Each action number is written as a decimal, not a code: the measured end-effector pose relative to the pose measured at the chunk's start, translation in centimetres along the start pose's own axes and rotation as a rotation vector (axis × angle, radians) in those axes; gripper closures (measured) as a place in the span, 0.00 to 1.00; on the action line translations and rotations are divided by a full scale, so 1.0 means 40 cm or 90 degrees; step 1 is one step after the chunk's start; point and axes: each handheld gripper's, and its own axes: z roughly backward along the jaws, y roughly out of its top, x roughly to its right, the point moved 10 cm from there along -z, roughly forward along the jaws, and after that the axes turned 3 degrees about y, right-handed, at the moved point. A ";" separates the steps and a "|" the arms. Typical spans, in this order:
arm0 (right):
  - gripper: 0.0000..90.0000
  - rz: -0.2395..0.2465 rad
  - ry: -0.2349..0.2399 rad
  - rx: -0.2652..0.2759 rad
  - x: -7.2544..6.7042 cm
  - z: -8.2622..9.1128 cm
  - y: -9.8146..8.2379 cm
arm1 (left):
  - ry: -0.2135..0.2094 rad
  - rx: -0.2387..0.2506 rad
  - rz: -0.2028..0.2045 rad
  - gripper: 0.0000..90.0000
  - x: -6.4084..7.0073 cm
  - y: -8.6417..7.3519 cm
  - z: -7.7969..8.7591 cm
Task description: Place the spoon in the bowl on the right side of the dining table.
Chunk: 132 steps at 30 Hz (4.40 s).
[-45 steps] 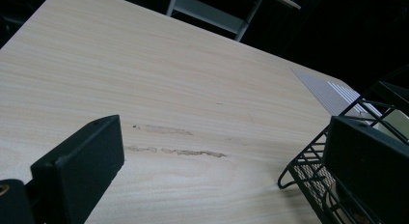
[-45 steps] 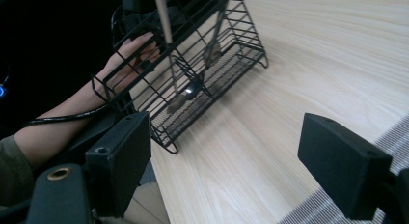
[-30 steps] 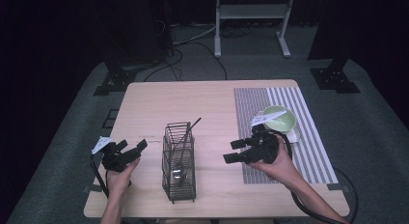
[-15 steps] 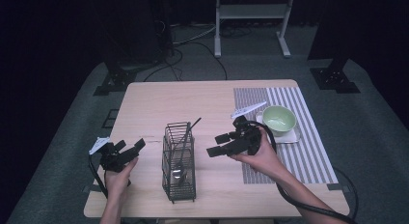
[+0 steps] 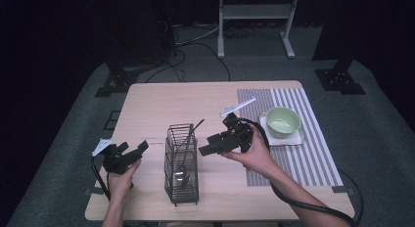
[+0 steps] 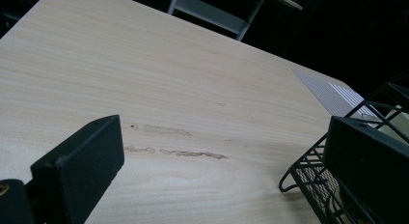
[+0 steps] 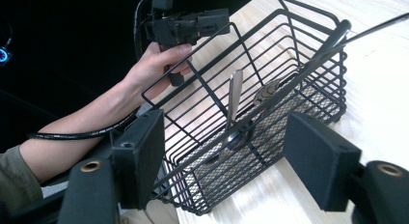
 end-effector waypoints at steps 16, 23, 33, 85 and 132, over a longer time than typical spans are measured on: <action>0.52 -0.025 -0.016 -0.035 0.017 -0.056 0.009 | 0.005 0.001 -0.003 0.00 -0.004 -0.001 0.003; 0.72 -0.028 -0.029 -0.038 0.019 -0.068 0.020 | 0.011 0.003 0.000 0.00 -0.012 -0.002 0.009; 0.92 -0.028 -0.034 -0.037 0.015 -0.067 0.023 | 0.013 0.000 -0.006 0.00 -0.012 -0.003 0.009; 0.98 -0.056 0.008 0.067 -0.023 0.035 0.073 | 0.012 0.000 -0.012 0.00 -0.002 -0.002 0.003; 0.98 -0.107 0.001 0.152 0.027 0.227 0.065 | 0.013 -0.004 -0.015 0.00 -0.002 -0.004 -0.004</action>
